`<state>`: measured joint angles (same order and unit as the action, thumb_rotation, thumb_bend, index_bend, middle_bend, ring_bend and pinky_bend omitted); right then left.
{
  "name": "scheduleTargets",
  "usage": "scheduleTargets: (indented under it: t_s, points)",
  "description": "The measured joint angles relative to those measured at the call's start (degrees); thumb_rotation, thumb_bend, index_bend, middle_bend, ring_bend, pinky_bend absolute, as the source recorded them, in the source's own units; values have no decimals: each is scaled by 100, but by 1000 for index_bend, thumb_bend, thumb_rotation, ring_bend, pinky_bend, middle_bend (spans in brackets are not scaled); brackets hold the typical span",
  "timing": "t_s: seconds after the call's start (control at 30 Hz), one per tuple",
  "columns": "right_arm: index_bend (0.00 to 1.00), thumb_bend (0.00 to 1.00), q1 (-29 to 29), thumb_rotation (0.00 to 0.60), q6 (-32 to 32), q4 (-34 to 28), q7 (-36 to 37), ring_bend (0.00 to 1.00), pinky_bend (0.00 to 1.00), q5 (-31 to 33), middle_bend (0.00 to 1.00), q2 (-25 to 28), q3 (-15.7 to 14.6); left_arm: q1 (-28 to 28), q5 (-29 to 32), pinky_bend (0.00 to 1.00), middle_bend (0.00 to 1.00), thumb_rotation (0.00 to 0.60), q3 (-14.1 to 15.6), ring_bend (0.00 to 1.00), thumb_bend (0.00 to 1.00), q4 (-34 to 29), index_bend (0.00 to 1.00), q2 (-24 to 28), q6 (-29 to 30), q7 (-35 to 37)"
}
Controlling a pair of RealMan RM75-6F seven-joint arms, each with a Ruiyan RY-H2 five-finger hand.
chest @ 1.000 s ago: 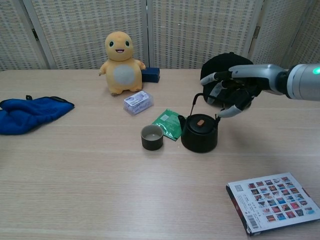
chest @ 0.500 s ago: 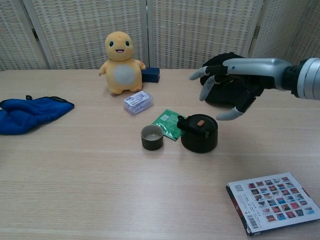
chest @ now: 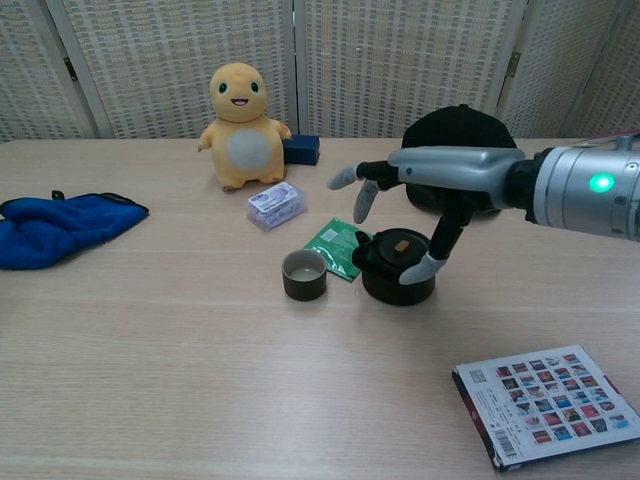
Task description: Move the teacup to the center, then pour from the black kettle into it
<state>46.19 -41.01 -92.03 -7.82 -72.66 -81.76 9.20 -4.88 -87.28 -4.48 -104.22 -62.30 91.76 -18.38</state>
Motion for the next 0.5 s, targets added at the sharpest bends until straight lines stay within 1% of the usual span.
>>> scheduleTargets:
  t_s: [0.27, 0.5]
  points:
    - [73, 0, 238, 600, 127, 263, -512, 61, 72, 400, 254, -321, -159, 27, -16, 464, 337, 600, 0, 418, 274, 11, 198, 2, 16, 18]
    - [73, 0, 298, 600, 112, 373, -686, 60, 65, 460, 260, -416, -311, 49, -9, 462, 337, 600, -10, 418, 274, 32, 198, 12, 26, 31]
